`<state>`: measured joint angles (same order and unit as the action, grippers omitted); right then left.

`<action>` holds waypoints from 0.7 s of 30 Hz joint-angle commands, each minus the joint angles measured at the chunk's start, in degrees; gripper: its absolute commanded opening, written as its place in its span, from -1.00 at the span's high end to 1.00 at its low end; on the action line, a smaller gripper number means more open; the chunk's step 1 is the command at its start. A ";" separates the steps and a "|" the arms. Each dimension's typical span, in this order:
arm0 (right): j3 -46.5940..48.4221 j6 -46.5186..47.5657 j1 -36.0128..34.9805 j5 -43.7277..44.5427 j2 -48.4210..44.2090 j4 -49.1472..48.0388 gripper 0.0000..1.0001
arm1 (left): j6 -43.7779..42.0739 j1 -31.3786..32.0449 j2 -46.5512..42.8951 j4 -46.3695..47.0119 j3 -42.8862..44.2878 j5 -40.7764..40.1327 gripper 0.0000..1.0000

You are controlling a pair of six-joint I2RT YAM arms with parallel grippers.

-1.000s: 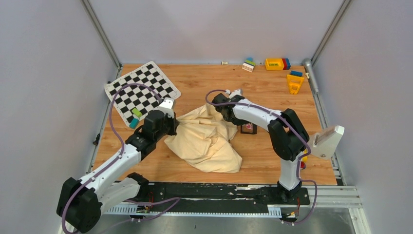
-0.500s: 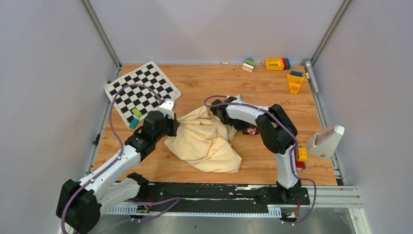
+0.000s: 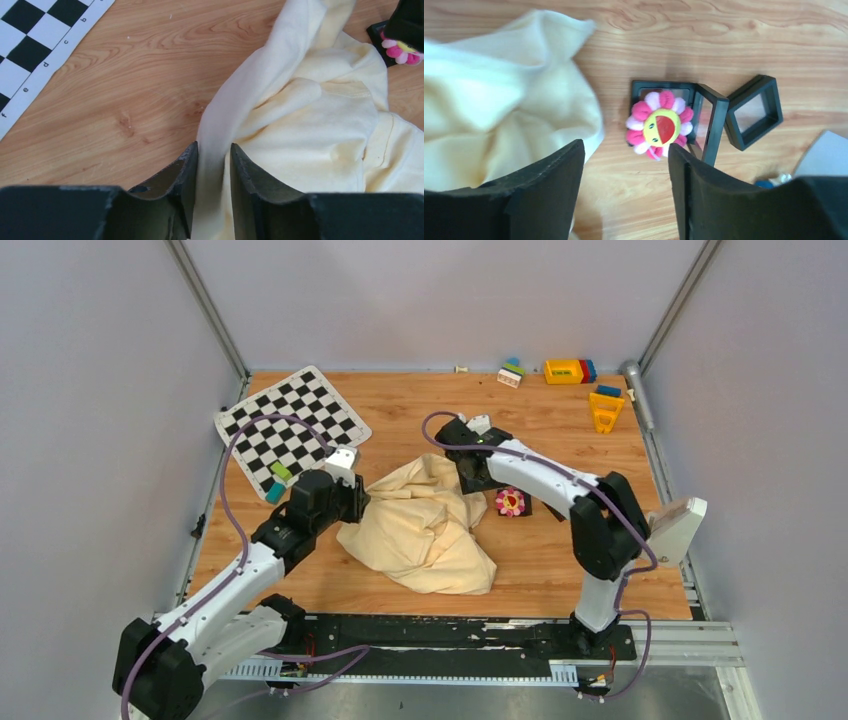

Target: Remove the brooch from the garment

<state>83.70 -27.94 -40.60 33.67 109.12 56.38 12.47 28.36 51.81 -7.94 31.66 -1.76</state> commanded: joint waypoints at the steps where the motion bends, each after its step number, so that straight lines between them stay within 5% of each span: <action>1: -4.24 7.24 -0.31 -9.68 -12.54 -11.57 -0.36 | -1.43 -0.05 -2.07 1.15 1.25 1.12 0.09; 6: -13.41 11.11 1.03 -10.18 -26.22 -22.98 -0.76 | 0.58 -0.06 -5.35 2.05 0.17 -0.83 -0.93; 15: -31.17 6.60 19.31 -14.81 -46.68 -42.30 -0.79 | -1.34 -1.48 -11.83 2.13 0.98 -10.85 -1.00; 21: -43.94 9.82 31.20 -19.18 -52.17 -59.49 -0.79 | -2.11 -11.44 -12.24 11.62 -3.83 -15.38 -1.00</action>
<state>45.23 -20.03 -14.20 18.57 58.61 13.65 11.66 22.61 40.23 -6.26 31.38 -12.34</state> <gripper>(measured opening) 0.895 0.997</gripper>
